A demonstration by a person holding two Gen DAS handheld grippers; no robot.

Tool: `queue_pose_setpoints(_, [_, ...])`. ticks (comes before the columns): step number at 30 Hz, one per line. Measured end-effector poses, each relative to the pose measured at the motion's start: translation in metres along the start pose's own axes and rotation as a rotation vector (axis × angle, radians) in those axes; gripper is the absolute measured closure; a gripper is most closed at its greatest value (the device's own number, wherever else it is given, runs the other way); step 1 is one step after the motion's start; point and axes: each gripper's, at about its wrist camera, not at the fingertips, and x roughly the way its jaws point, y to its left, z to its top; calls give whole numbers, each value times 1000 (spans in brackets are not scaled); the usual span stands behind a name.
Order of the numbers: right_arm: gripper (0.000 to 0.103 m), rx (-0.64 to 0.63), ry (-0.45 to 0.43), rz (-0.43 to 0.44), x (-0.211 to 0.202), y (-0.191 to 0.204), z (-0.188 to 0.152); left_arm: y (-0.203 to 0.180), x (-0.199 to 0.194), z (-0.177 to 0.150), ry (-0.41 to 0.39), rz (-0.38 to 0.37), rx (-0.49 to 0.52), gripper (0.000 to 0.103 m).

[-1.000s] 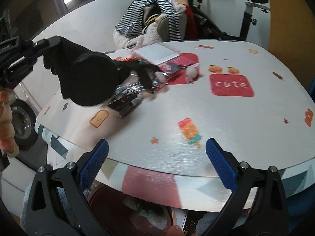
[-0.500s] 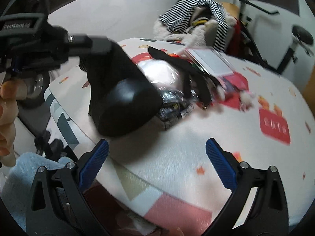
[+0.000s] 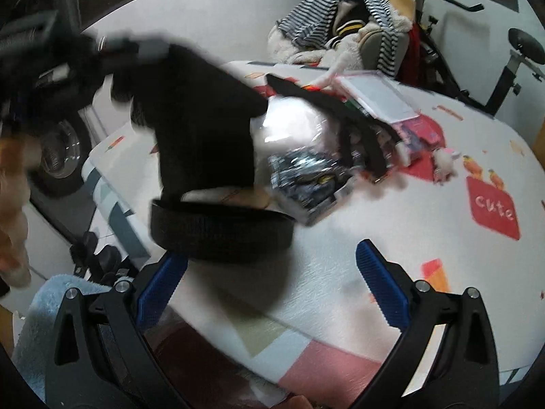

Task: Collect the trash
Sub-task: 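Grasp the black lid with the right gripper while the left gripper grasps the white bag, then carry the black lid with the right gripper toward the brown bin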

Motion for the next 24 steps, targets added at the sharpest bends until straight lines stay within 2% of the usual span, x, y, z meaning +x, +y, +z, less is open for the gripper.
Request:
queue_pose_setpoints(4, [6, -38, 11, -16, 3, 14, -4, -1, 2, 7, -1, 22, 8, 101])
queue_pose_setpoints(8, [6, 13, 43, -49, 13, 8, -6, 10, -8, 9, -40, 48, -26, 101])
queue_pose_setpoints(11, [6, 66, 60, 15, 17, 4, -7, 21, -20, 9, -67, 69, -47, 101])
queue_pose_setpoints(13, [6, 50, 68, 52, 20, 11, -5, 28, -23, 8, -66, 88, -53, 101])
queue_pose_setpoints(17, [6, 23, 89, 54, 30, 23, -2, 40, -28, 5, -62, 122, -60, 101])
queue_pose_setpoints(24, [5, 9, 97, -16, 47, 34, 4, 50, -43, -3, -57, 150, -61, 101])
